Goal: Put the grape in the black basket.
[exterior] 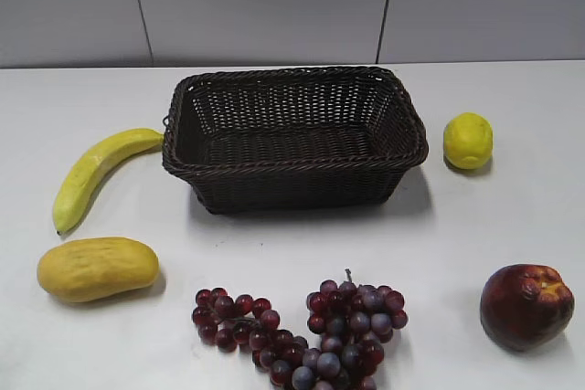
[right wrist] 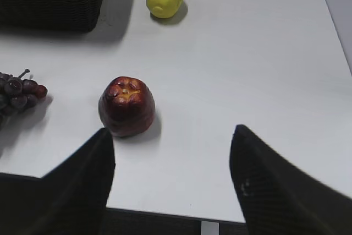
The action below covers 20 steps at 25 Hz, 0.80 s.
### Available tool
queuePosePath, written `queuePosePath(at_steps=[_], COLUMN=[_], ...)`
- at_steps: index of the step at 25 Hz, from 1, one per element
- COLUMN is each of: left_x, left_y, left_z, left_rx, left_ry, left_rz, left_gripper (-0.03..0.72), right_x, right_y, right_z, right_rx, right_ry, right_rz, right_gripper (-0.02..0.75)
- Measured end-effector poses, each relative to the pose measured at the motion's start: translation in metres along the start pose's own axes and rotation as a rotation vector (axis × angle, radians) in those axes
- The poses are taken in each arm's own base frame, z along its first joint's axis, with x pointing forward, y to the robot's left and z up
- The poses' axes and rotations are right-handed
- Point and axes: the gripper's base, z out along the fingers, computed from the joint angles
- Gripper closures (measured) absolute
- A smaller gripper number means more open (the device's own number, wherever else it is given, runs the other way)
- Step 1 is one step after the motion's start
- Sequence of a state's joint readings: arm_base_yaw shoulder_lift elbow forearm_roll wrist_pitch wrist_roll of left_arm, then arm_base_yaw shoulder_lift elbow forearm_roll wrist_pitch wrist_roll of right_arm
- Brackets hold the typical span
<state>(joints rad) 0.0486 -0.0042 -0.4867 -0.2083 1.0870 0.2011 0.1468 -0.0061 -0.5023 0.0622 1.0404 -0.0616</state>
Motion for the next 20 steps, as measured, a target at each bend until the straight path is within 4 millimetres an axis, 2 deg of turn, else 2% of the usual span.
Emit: queuePosePath(at_steps=[20], left_x=[-0.0001], left_y=[-0.0001], left_z=[0.0000], left_rx=[0.001], left_ry=[-0.001], left_rz=[0.000], left_gripper=[0.147], right_x=[0.0000], right_y=[0.0000], right_z=[0.0000], right_rx=[0.000], right_ry=[0.000], right_rz=[0.000], right_gripper=[0.239])
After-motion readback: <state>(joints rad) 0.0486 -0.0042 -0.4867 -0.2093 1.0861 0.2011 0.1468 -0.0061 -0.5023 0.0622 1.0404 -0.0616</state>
